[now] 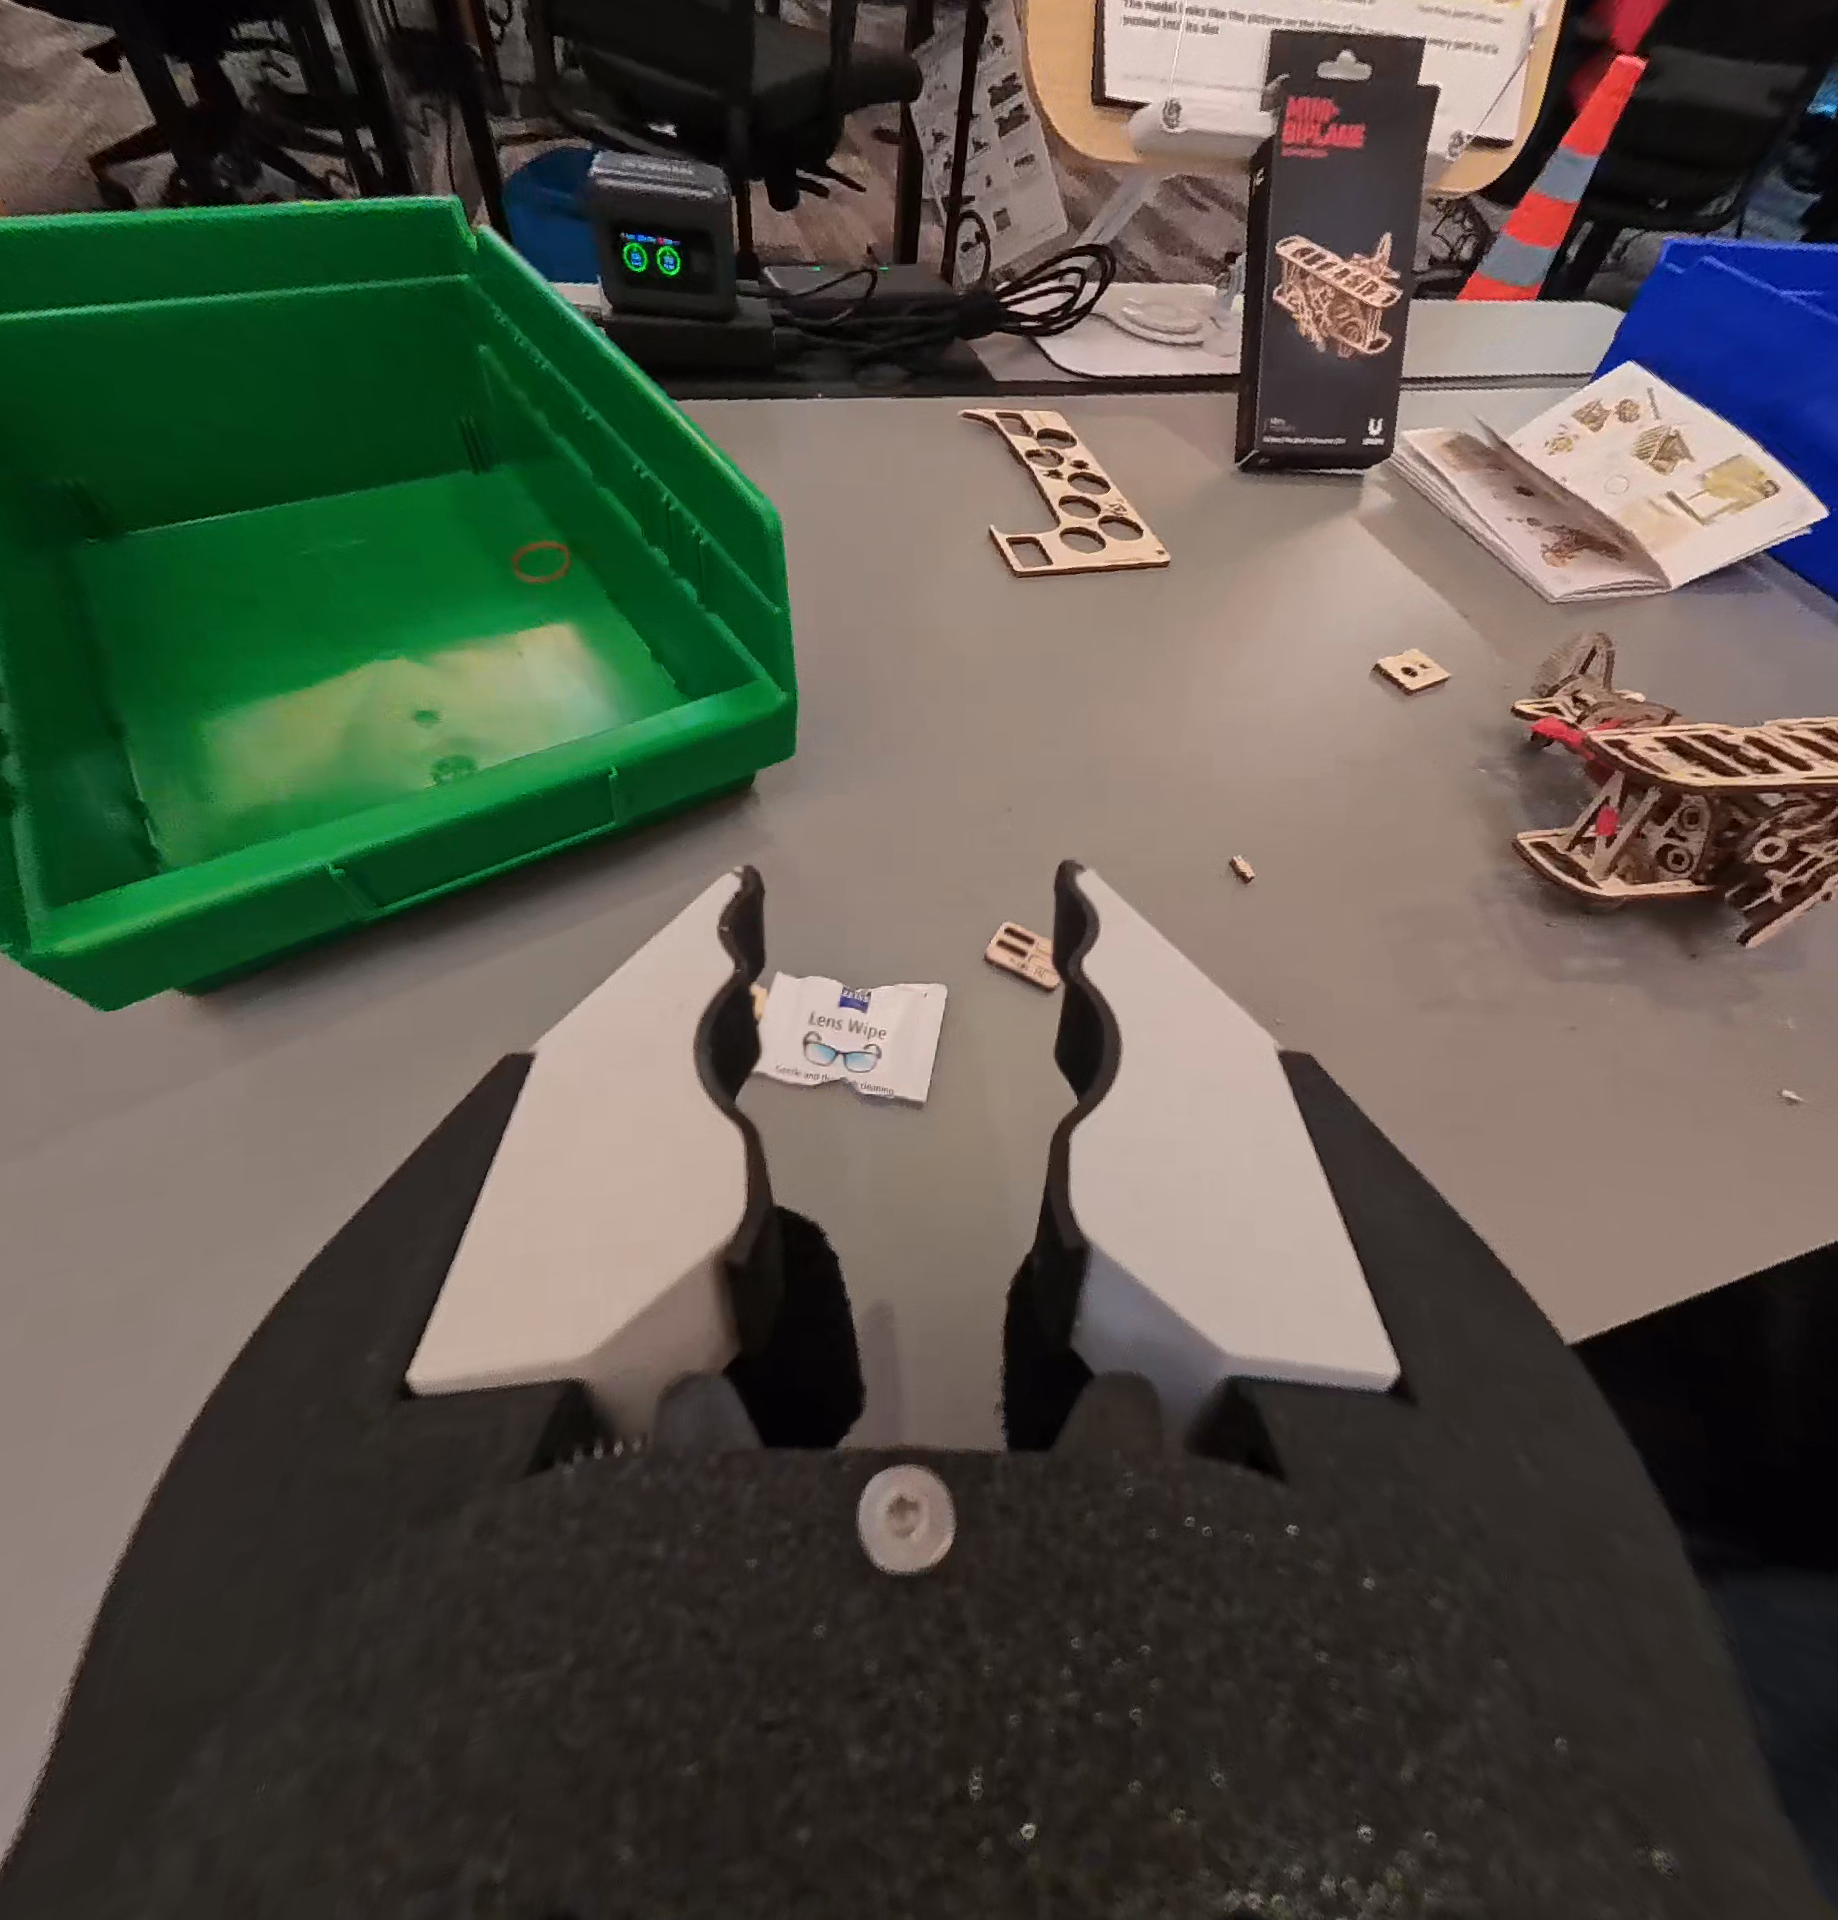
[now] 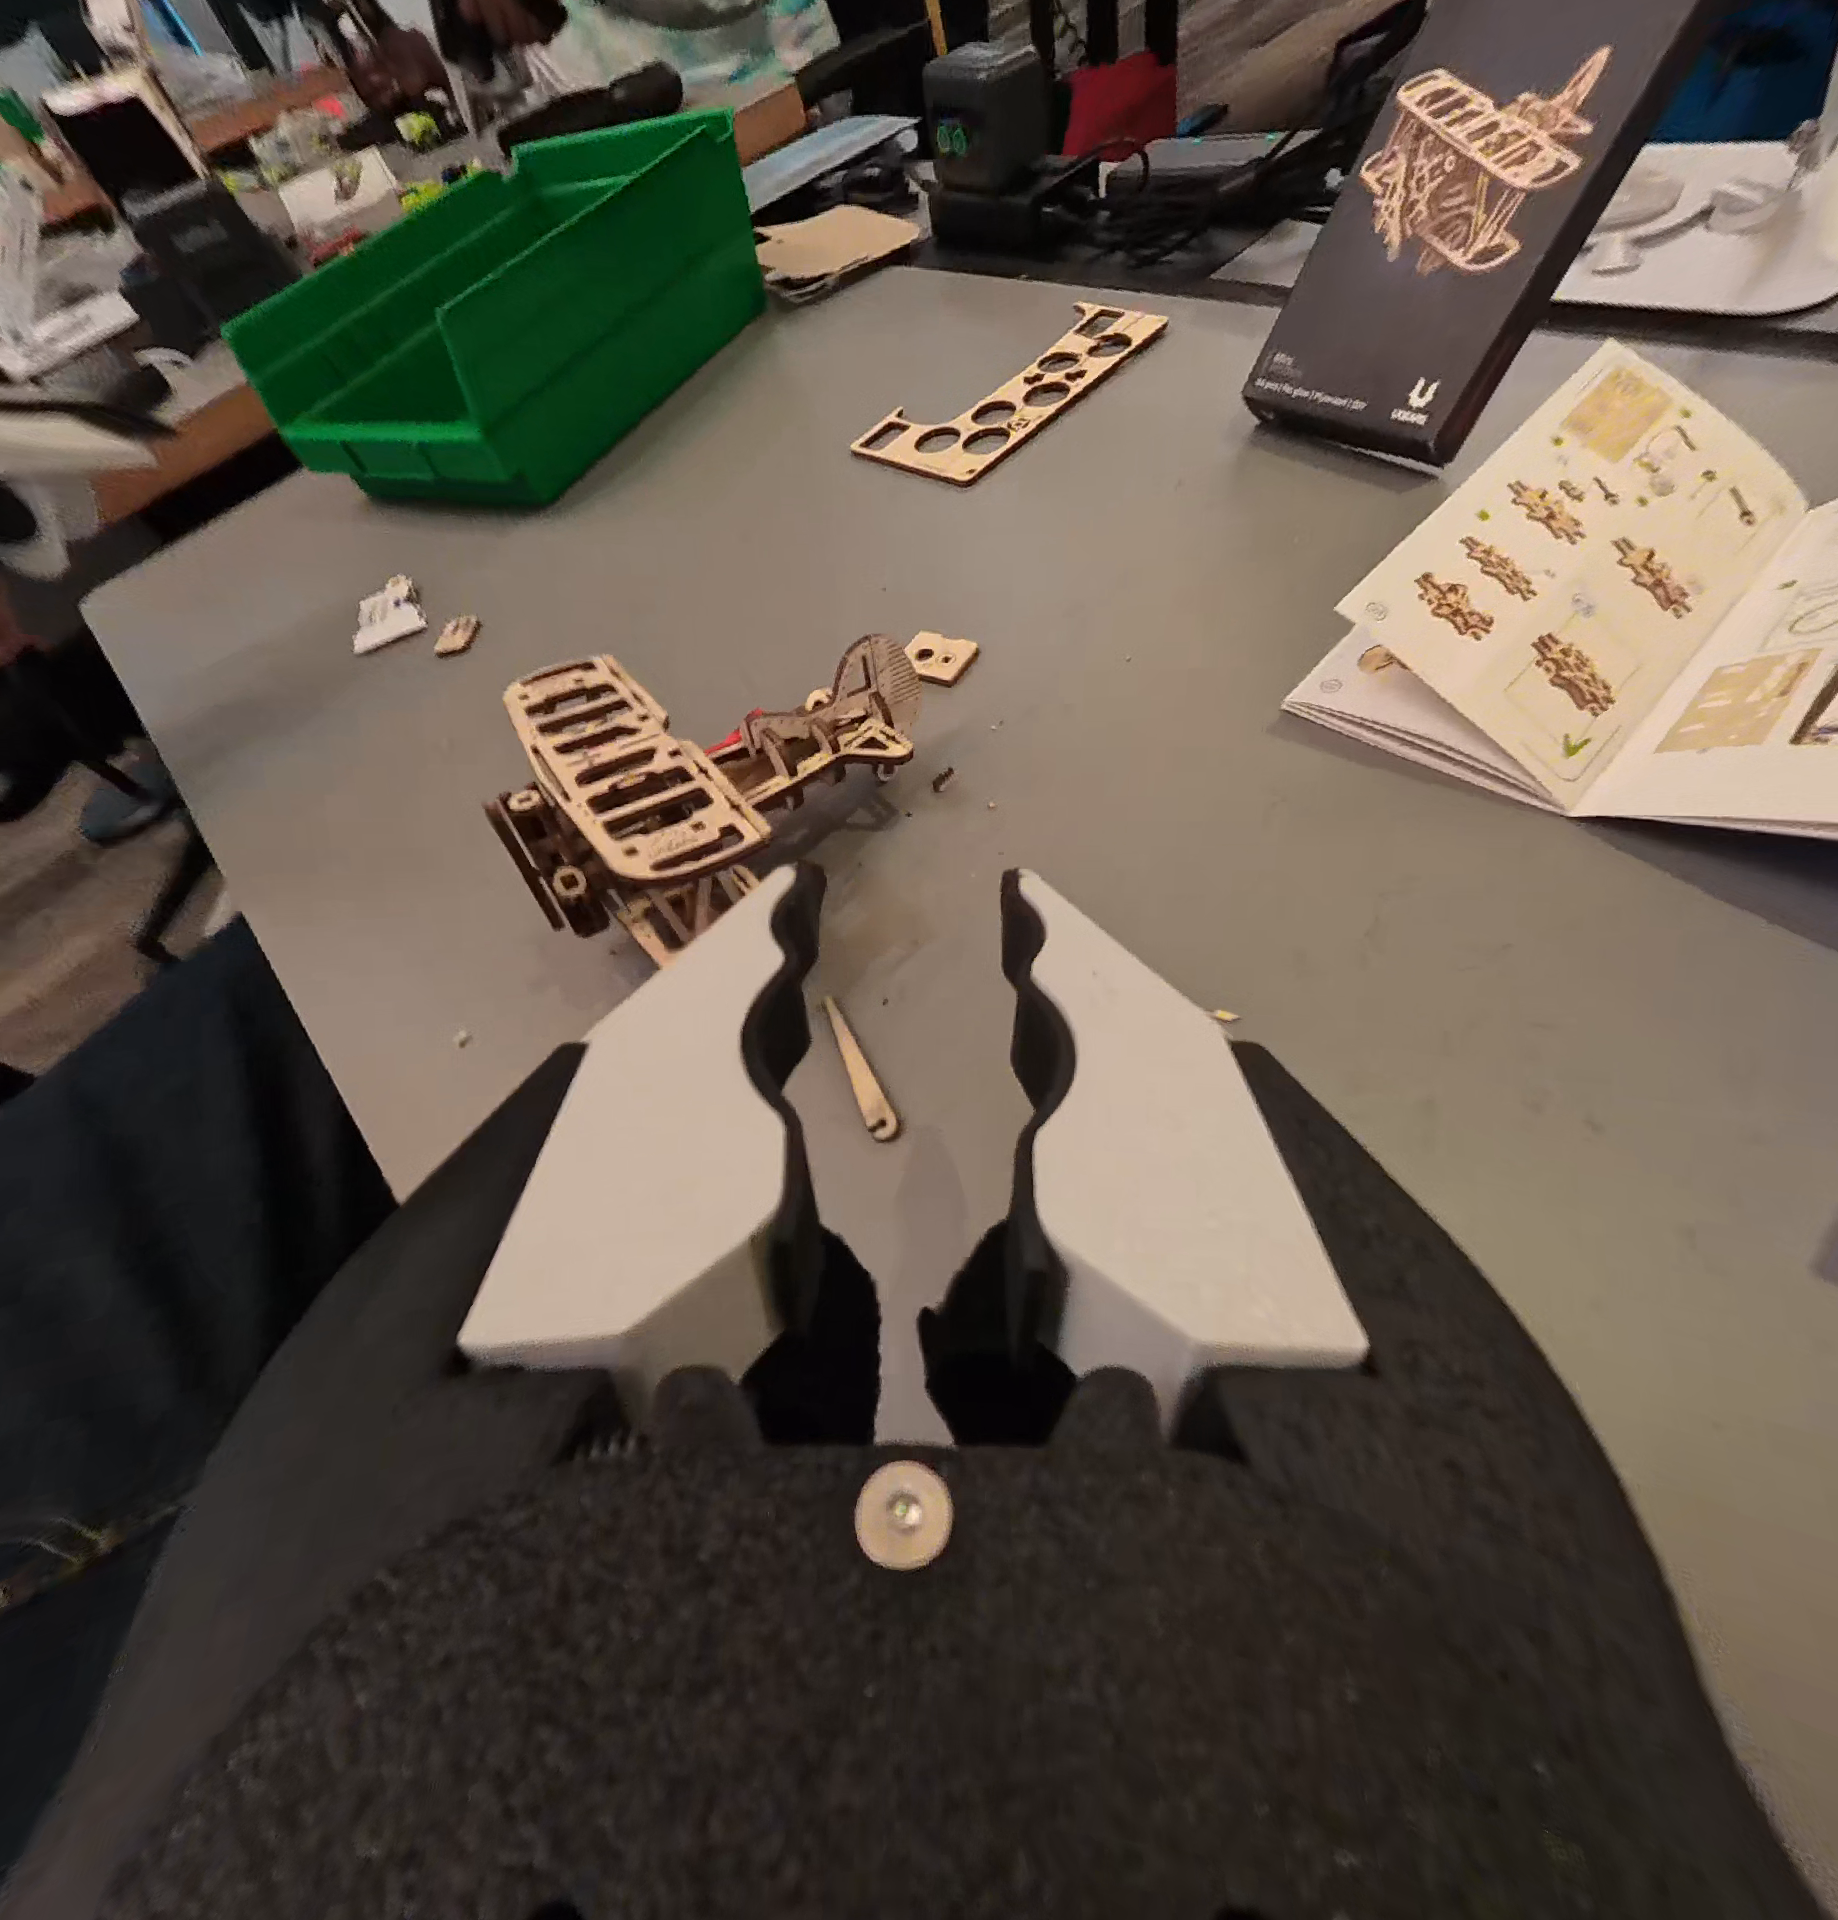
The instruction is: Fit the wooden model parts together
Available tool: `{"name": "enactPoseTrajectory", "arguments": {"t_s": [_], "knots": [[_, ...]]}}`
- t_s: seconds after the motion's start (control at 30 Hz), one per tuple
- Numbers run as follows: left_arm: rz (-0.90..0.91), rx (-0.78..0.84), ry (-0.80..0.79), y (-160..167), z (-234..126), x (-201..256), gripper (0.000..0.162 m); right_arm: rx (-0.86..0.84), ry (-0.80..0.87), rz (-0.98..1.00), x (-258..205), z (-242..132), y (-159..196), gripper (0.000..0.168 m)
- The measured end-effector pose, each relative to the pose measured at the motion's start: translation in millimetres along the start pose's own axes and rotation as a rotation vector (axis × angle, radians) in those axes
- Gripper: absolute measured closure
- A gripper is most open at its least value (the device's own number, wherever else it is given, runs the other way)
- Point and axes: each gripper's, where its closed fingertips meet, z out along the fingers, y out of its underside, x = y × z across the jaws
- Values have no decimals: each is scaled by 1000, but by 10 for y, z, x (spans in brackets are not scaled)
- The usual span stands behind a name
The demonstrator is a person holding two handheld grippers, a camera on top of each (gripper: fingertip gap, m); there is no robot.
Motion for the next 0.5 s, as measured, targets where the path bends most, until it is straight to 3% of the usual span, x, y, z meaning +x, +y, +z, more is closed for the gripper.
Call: {"name": "enactPoseTrajectory", "arguments": {"t_s": [0.13, 0.27, 0.37, 0.5], "knots": [[-83, -24, 19, 97, 21, -12, 92, 30, -50, 101, 8, 66, -73, 135], [-281, -31, 93, -81, 75, -145, 103, 31, -99, 154, 8, 108, -39, 135], [-141, -138, 44, -391, 307, -590, 127, 54, -90, 114, 76, 116, -49, 135], [26, -392, 53, -606, 1141, -1198, 130, 64, -83, 72, 149, 150, -90, 136]]}}
